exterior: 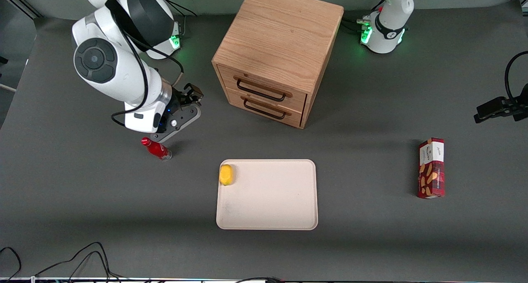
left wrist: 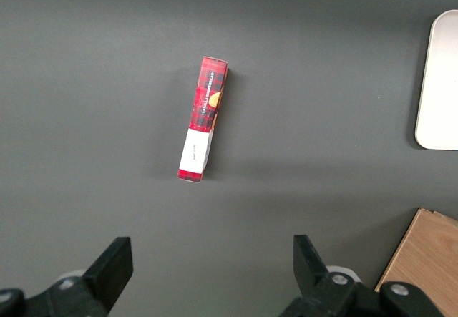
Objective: Open upper drawer
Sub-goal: 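Move the right gripper toward the upper drawer's black handle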
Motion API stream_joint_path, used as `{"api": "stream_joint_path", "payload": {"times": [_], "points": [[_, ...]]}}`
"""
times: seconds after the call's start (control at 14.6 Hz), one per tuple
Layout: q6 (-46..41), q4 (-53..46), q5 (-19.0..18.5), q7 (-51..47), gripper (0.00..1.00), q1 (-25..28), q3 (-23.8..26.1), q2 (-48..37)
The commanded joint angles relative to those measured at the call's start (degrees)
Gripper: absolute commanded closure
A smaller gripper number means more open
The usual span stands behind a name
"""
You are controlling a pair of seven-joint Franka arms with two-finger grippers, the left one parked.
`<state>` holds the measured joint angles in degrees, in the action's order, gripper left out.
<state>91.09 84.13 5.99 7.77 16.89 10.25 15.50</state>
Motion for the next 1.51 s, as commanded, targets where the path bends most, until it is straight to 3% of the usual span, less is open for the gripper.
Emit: {"api": "stream_joint_path", "payload": {"times": [0.0,0.48,0.89,1.1,1.44], "points": [[-1.27,-1.87,1.74,4.87,0.00,0.25,0.65,1.11],[-0.74,-2.21,1.30,8.84,0.00,2.71,1.44,3.66],[-0.48,-8.28,1.92,12.00,0.00,7.10,2.06,8.67],[1.28,-8.72,4.72,11.30,0.00,7.19,3.28,9.98],[4.17,-8.46,4.91,10.69,0.00,9.39,3.81,10.96]]}}
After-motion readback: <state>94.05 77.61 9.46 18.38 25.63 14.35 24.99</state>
